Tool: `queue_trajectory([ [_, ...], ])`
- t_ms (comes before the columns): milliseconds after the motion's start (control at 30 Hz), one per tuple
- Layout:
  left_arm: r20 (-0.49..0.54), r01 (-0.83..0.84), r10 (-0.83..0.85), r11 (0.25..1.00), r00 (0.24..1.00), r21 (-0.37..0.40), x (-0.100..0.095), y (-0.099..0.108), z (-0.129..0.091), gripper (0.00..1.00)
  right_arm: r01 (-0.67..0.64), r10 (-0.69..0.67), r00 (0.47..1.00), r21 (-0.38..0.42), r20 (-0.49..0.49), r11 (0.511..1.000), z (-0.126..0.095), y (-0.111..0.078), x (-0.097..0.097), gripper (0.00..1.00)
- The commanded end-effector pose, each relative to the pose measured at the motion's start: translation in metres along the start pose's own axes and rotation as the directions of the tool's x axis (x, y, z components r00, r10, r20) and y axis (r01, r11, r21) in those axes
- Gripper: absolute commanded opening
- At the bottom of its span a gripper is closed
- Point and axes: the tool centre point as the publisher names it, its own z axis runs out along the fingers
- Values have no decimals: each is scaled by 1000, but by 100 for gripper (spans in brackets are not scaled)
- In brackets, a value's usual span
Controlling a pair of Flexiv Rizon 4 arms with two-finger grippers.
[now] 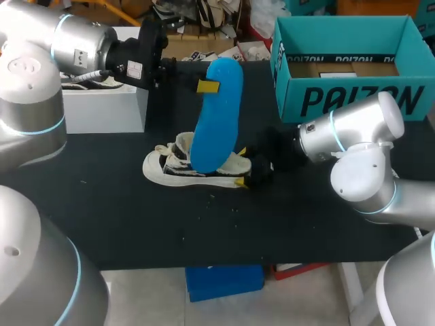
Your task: Take the shoe out of the shoebox, open the shoe tongue, remove and reinsert the insole, then place the shoe into the shoebox
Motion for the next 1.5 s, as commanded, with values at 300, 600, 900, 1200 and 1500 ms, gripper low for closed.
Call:
queue_trajectory([
  [300, -63, -50, 59, 990, 996, 128, 56, -77, -6, 0, -1, 1, 1000, 2, 1, 1000, 1, 0, 0, 0],
  [600, -86, -23, 41, 981, 995, 194, 94, -103, -12, 0, -1, 1, 1000, 2, 1, 1000, 1, 0, 0, 0],
  [900, -105, 6, 18, 974, 994, 225, 116, -106, -11, 0, -1, 1, 1000, 2, 1, 1000, 1, 0, 0, 0],
  [1200, -125, -11, 43, 969, 991, 248, 137, -114, -14, 0, -1, 1, 1000, 2, 1, 1000, 1, 0, 0, 0],
  [1500, -129, -12, 45, 968, 991, 251, 140, -114, -15, 0, -1, 1, 1000, 2, 1, 1000, 1, 0, 0, 0],
])
